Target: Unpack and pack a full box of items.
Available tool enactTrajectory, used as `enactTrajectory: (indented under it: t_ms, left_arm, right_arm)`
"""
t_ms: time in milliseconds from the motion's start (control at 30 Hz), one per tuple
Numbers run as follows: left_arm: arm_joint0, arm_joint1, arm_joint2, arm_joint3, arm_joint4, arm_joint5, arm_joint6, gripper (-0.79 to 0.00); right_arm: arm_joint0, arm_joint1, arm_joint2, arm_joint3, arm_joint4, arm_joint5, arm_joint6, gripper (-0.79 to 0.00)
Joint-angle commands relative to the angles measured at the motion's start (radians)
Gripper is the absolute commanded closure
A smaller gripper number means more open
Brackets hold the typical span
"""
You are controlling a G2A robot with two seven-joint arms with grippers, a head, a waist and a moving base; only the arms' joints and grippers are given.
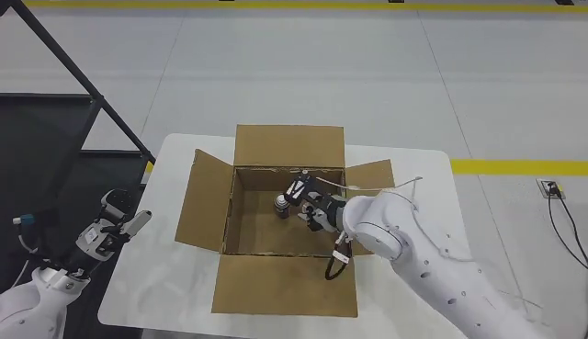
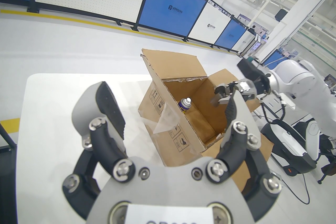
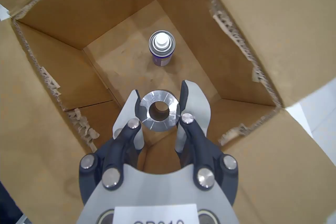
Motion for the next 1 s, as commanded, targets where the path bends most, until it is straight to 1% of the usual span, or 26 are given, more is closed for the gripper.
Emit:
enactTrajectory:
  t_ms: [0,133,267,400,433,500,533,567,667,733,867,967]
  left_arm:
    - [0.0,0.0,0.0,0.0,0.0,0.0,0.0,-0.785]
    - [0.0,0.0,0.0,0.0,0.0,0.0,0.0,-0.785]
    - [0.0,0.0,0.0,0.0,0.0,0.0,0.0,-0.785]
    - [0.0,0.0,0.0,0.0,0.0,0.0,0.0,-0.785]
    - [0.0,0.0,0.0,0.0,0.0,0.0,0.0,-0.785]
    - [0.0,0.0,0.0,0.0,0.0,0.0,0.0,-0.785]
    - [0.0,0.0,0.0,0.0,0.0,0.0,0.0,-0.785]
    - [0.0,0.0,0.0,0.0,0.0,0.0,0.0,-0.785]
    - [0.0,0.0,0.0,0.0,0.0,0.0,0.0,-0.785]
    - [0.0,0.0,0.0,0.0,0.0,0.0,0.0,-0.785]
    - [0.0,0.0,0.0,0.0,0.0,0.0,0.0,-0.785]
    - [0.0,0.0,0.0,0.0,0.0,0.0,0.0,-0.785]
  right_arm:
    - [0.025,-0.022,-0.046,0.079,-0.007,0.017,-0.034,0.0]
    - [0.062,-0.069,-0.119,0.208,-0.013,0.045,-0.081,0.0]
    - [0.093,-0.11,-0.161,0.323,0.015,0.032,-0.108,0.0]
    - [0.119,-0.143,-0.18,0.403,0.04,0.014,-0.123,0.0]
    - [0.125,-0.149,-0.183,0.417,0.043,0.01,-0.126,-0.099]
    - [0.132,-0.159,-0.183,0.439,0.053,0.003,-0.131,-0.388]
    - [0.136,-0.163,-0.184,0.448,0.052,0.0,-0.133,-0.403]
    - [0.138,-0.167,-0.184,0.456,0.052,-0.001,-0.135,-0.388]
    - [0.141,-0.175,-0.181,0.474,0.048,-0.004,-0.138,-0.391]
    - [0.141,-0.177,-0.175,0.482,0.048,-0.01,-0.141,-0.422]
    - [0.133,-0.175,-0.157,0.481,0.036,-0.021,-0.143,-0.44]
    - [0.119,-0.165,-0.132,0.455,0.025,-0.028,-0.147,-0.449]
